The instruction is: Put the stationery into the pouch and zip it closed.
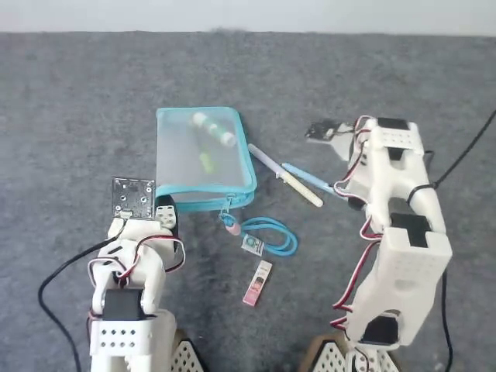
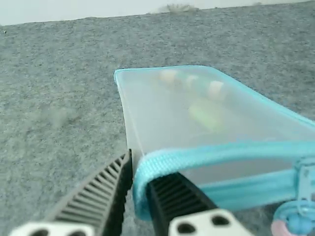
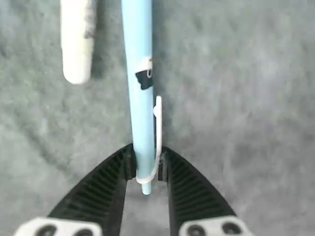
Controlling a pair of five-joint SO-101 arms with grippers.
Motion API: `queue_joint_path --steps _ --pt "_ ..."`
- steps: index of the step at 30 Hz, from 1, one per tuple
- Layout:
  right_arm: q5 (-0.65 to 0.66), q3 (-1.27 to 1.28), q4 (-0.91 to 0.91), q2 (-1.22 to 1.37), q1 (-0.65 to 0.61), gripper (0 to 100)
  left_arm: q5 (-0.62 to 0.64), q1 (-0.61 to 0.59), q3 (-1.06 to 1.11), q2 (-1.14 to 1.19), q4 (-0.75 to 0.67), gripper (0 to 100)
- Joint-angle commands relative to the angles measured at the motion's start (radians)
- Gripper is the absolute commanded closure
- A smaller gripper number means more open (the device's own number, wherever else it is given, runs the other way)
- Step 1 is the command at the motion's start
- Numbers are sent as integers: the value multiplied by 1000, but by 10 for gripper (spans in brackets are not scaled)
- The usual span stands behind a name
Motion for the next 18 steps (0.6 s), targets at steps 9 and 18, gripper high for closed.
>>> queue_joint_path --steps 9,18 --pt "-262 -265 444 -306 21 991 14 -2 -18 -14 -28 991" --pt "-354 103 444 -728 -191 991 14 -2 -18 -11 -31 991"
